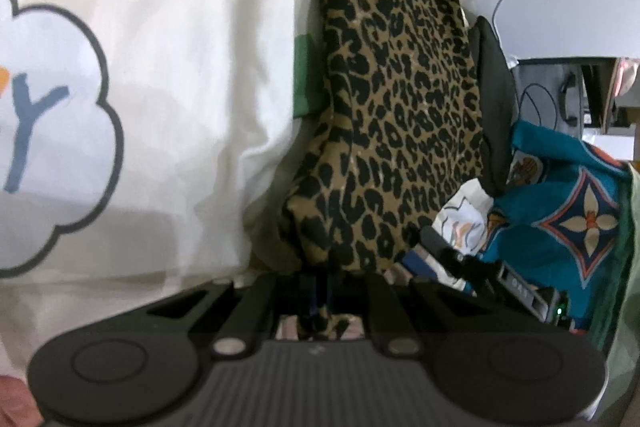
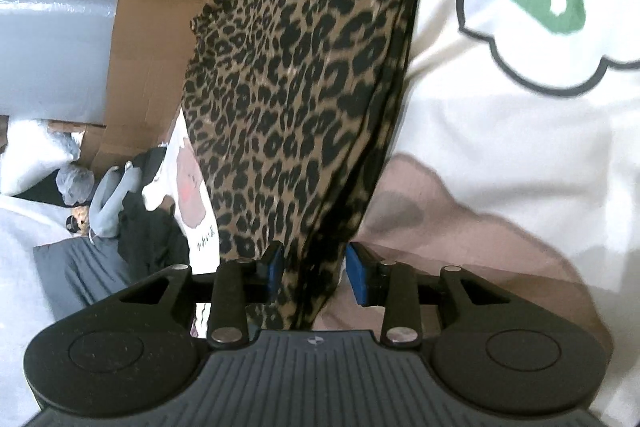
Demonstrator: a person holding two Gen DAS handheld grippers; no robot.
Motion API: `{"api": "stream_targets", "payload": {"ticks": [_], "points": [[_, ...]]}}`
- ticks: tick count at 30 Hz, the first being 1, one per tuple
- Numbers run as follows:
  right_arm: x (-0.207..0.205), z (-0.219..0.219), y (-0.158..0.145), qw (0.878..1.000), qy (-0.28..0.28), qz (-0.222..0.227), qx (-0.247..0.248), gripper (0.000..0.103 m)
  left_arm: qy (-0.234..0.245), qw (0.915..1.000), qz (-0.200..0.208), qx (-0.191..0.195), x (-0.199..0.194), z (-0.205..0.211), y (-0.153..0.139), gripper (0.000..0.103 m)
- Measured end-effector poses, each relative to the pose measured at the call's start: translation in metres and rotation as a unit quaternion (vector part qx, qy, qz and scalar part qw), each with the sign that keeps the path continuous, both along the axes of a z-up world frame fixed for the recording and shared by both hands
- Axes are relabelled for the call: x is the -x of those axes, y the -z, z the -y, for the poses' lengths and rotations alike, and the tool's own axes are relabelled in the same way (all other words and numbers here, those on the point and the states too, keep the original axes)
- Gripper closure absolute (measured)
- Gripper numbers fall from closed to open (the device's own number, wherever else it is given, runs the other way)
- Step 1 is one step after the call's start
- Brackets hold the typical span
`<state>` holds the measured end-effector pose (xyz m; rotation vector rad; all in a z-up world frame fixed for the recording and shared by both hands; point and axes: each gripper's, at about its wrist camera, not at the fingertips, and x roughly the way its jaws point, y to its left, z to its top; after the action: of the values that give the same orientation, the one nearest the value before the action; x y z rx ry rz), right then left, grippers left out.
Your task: Fold clothes
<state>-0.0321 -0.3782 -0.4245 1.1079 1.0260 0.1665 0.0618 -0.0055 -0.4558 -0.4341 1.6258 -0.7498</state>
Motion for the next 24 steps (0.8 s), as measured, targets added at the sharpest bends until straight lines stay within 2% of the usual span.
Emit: {"api": "stream_targets", "payload": {"ticks": [2,4,9,18,24], "points": [[-0.001,0.004,-0.001,1.000,0.002,0.003,0.007,0.066,0.006,1.0000,-0.004,-0.003,-0.002,0.001,-0.005,0.099],[-0.002,0.008,-0.001,1.000,0.007,0.006,0.011,0.061,0.012,0.9999,0.000,-0.002,-0.003,0.003,-0.010,0.099],[-0.004,0.027,-0.004,0.999,0.034,0.016,0.025,0.060,0.016,0.9999,0.002,0.002,-0.006,0.000,-0.019,0.099],[-0.027,0.075,-0.010,0.992,0.085,0.027,0.087,0.060,0.016,0.9997,0.010,-0.014,-0.012,-0.008,-0.029,0.099],[-0.044,0.098,-0.008,0.988,0.089,0.032,0.123,0.060,0.024,0.9990,0.026,-0.028,-0.018,-0.010,-0.040,0.099]]}}
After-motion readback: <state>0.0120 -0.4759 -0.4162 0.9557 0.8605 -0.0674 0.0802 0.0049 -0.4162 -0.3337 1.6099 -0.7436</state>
